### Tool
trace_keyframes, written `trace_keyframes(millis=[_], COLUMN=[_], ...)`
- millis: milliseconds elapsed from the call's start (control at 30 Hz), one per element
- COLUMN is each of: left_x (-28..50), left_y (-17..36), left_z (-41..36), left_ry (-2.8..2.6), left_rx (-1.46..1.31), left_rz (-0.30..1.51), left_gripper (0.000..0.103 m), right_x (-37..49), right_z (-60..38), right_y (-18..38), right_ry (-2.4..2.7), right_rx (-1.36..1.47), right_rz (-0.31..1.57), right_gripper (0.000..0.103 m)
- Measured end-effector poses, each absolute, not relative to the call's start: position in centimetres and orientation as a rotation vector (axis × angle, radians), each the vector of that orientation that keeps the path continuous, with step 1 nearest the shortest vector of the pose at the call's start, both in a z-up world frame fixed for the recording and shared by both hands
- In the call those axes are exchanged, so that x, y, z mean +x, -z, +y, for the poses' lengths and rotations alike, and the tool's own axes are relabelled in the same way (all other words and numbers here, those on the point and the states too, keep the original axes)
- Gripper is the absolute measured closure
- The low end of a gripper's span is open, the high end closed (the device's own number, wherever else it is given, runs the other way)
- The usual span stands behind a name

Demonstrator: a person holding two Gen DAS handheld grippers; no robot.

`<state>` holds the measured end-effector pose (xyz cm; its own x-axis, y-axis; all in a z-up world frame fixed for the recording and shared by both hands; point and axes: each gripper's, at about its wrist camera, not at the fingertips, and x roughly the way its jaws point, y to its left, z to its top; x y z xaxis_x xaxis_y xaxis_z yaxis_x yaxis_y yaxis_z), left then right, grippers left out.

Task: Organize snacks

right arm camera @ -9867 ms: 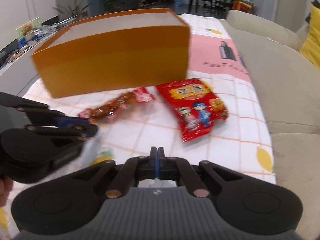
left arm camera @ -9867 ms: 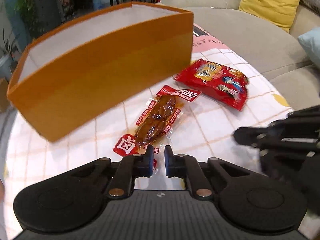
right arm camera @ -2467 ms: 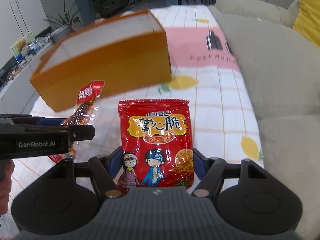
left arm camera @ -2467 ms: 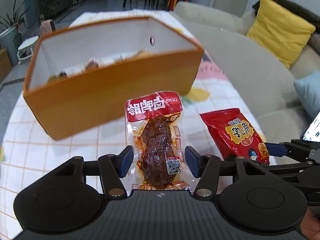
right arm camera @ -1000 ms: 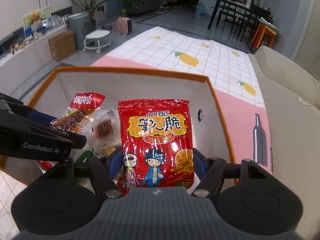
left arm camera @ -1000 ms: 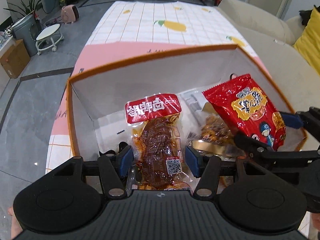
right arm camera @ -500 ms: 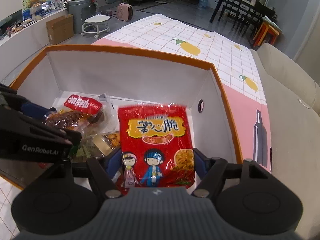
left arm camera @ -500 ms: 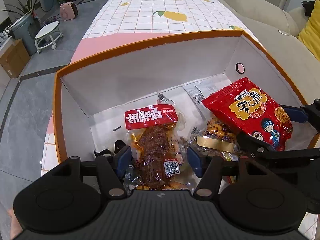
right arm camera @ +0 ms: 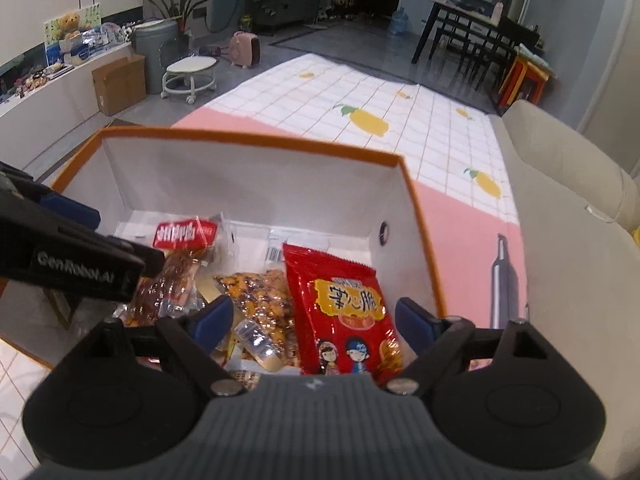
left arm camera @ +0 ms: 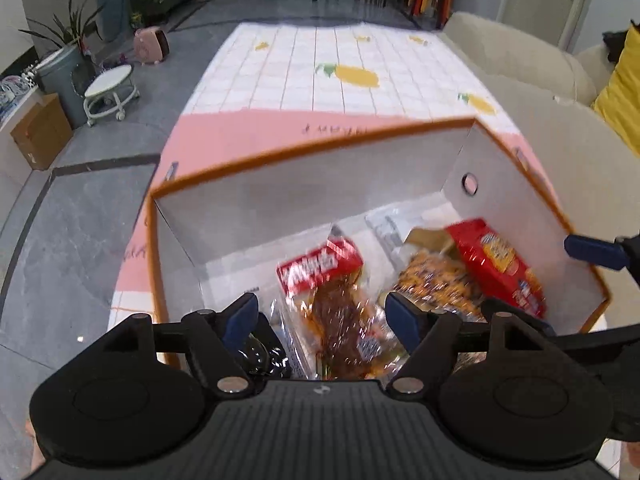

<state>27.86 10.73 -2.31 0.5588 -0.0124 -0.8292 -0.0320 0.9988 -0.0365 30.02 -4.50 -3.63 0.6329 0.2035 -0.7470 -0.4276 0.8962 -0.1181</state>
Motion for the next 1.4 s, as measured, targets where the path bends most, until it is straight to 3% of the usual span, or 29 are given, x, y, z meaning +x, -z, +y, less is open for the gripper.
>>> trace_keyframes(millis=[467, 700, 867, 967, 1400], left_x=[20.6, 16.3, 13.6, 12.1, 8.4], left_y=[-4.2, -4.6, -4.2, -3.9, -0.6], left_z=[6.4, 2.9, 2.3, 2.1, 1.6], left_ry=[-0.045, -0.043, -0.066, -0.079, -0.065], left_rx=[0.112, 0.243, 0.234, 0.198, 0.157], left_rz=[0.574, 0.462, 0.441, 0.448, 0.57], left_gripper=[0.018, 0.018, 0.015, 0.013, 0.013], right_x=[23.5, 18.2, 14.3, 12.4, 8.1], right_z=[-9.6, -12.3, -13.3, -13.7, -14.6], right_y=[-2.5, -3.9, -3.9, -3.6, -1.1], right_ry=[-0.313, -0.269, -0.254, -0.24, -0.198], right_rx=[-0.126, -0.052, -0.045, -0.047, -0.012], right_rz=[0.63, 0.556, 0.528, 0.525, 0.583], right_gripper=[0.018, 0.018, 0.018, 0.01, 0.009])
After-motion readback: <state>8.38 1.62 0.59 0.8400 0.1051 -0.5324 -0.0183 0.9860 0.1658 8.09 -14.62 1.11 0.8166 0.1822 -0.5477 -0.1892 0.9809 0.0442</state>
